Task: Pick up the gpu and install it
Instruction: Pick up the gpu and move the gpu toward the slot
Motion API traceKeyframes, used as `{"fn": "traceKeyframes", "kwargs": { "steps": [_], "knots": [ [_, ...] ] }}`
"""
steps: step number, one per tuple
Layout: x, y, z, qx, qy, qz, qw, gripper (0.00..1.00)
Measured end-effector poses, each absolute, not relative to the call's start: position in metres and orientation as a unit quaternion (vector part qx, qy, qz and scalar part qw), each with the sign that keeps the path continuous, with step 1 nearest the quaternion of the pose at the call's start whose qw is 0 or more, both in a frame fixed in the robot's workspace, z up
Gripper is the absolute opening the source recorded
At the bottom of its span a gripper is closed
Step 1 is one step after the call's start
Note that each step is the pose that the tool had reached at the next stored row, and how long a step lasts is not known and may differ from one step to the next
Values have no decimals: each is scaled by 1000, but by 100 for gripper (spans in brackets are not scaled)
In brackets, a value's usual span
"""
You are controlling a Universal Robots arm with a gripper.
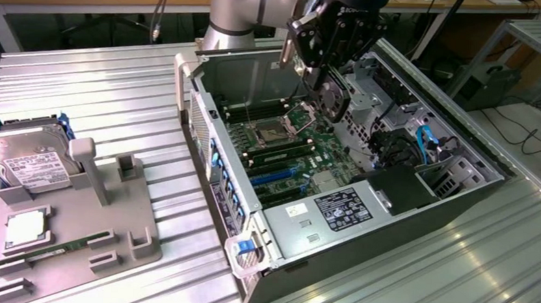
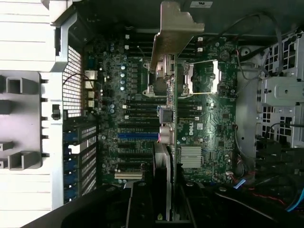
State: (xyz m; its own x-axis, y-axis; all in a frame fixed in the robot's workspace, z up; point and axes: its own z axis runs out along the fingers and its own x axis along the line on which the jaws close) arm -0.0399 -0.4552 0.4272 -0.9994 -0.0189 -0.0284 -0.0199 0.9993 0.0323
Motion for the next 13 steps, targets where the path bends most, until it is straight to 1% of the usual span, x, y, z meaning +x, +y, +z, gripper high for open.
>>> {"fn": "traceKeyframes", "kwargs": {
  "steps": [6,13],
  "knots": [
    [-20,-455,425,-10,1000,16,14,27],
    [-18,-455,425,-10,1000,16,14,27]
  ]
}}
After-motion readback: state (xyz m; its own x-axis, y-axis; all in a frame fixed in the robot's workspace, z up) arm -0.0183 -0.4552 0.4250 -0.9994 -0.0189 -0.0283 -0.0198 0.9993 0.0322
